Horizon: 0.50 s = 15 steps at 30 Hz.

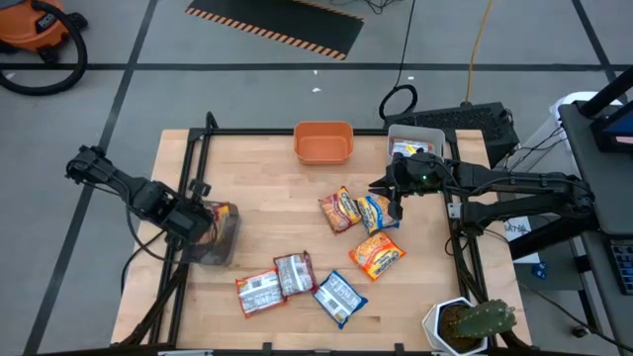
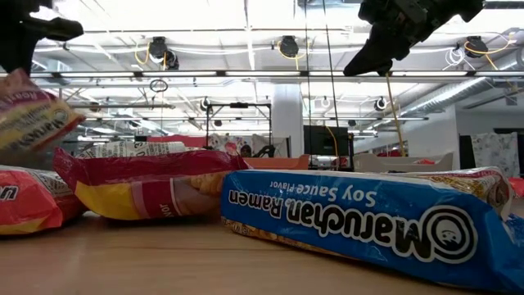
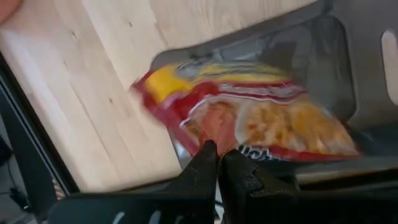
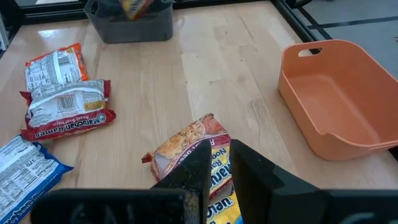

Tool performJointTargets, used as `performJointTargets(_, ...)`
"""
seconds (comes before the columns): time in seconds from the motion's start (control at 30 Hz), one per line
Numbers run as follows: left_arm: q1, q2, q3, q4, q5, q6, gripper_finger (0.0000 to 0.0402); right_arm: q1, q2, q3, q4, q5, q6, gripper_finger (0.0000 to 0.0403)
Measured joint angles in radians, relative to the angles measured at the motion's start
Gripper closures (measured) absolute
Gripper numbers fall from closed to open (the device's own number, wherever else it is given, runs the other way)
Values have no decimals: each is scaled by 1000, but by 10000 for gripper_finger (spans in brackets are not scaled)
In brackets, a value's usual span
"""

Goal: Sort Maruchan noodles
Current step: Put the middle red noodle pack into the black bin

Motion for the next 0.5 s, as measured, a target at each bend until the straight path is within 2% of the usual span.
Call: performJointTargets(0.5, -2, 149, -4, 0, 9, -13, 383, 0, 44, 0, 0, -3, 6, 348)
